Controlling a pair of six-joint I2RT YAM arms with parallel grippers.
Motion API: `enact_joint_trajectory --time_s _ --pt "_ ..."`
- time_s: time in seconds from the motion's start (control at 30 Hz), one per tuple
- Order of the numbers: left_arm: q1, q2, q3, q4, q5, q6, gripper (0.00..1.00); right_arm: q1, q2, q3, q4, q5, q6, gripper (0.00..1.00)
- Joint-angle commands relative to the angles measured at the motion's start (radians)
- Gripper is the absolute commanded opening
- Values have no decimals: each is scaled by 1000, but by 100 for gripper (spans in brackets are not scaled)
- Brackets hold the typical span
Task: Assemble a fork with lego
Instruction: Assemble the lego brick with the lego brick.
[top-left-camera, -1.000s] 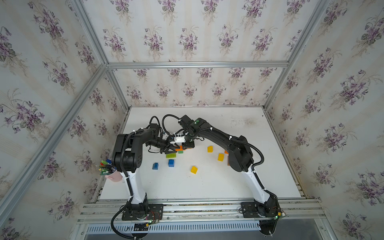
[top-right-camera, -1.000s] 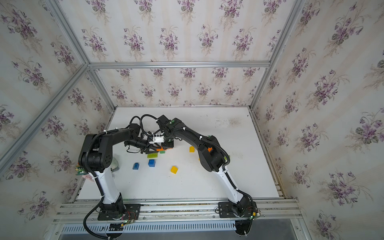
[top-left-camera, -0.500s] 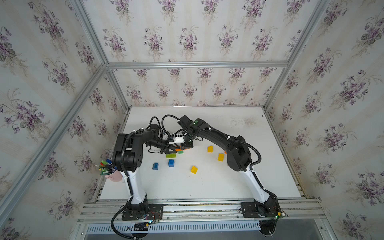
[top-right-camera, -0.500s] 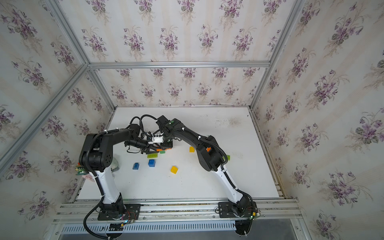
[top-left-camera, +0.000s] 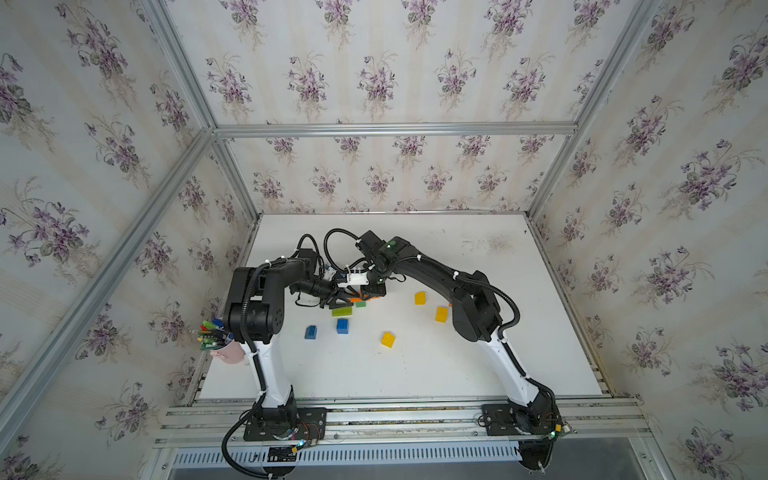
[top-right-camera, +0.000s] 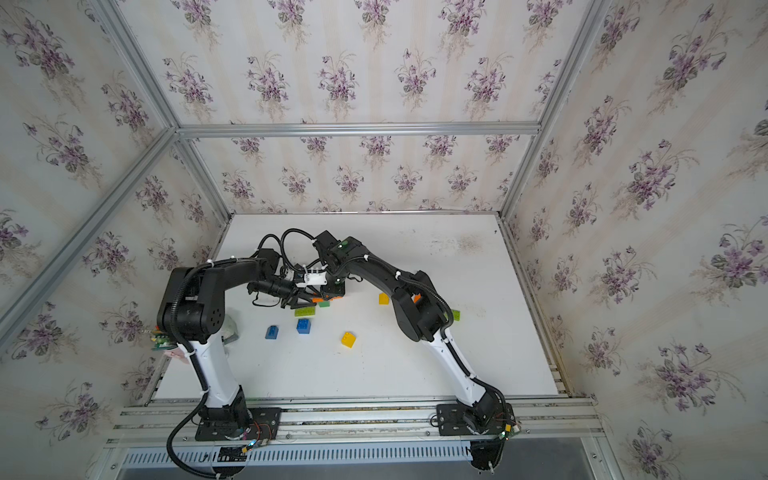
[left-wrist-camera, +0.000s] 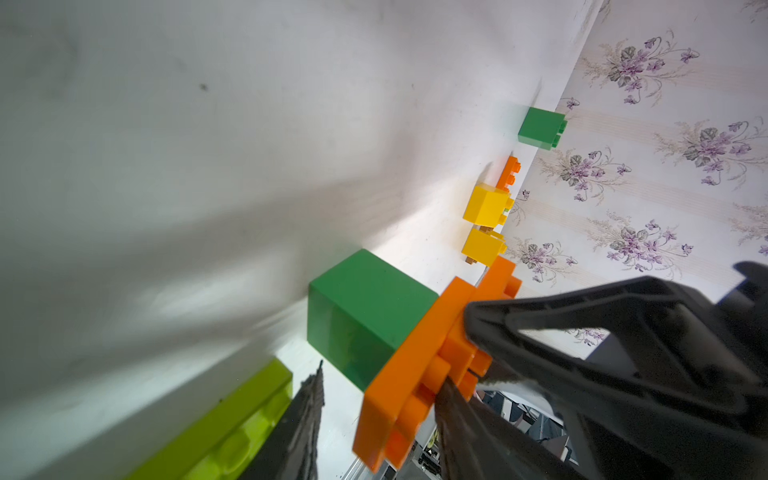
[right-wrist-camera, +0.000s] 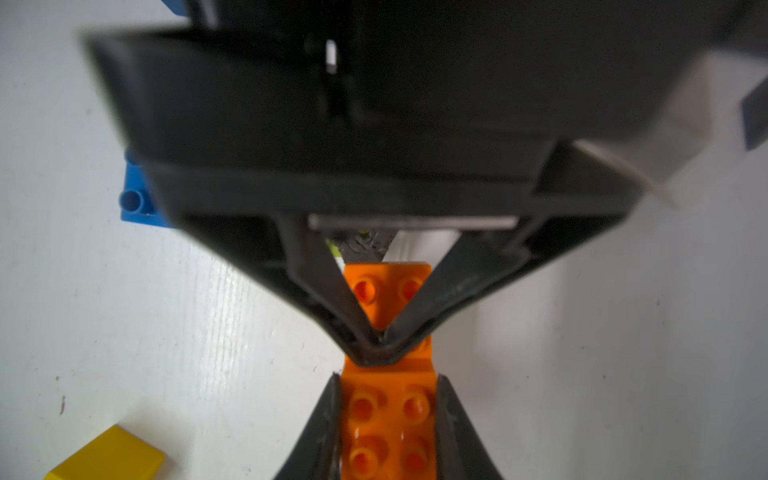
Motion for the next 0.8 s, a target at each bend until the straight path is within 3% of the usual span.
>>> enact_joint_trajectory --time_s 0.0,0.27,0.3,0.6,0.77 --pt "7 2 5 1 -120 -1 48 5 23 -27 -111 112 21 24" --pt "7 -42 -2 26 -78 -16 55 20 -34 -4 -68 148 62 27" --pt "9 -51 -7 33 -72 -21 59 20 -37 0 -66 147 75 27" --pt "23 -138 -44 71 -34 -53 64 23 -86 -39 -13 138 144 29" --pt "52 -184 -83 89 -36 -67 76 25 -86 -58 5 131 147 35"
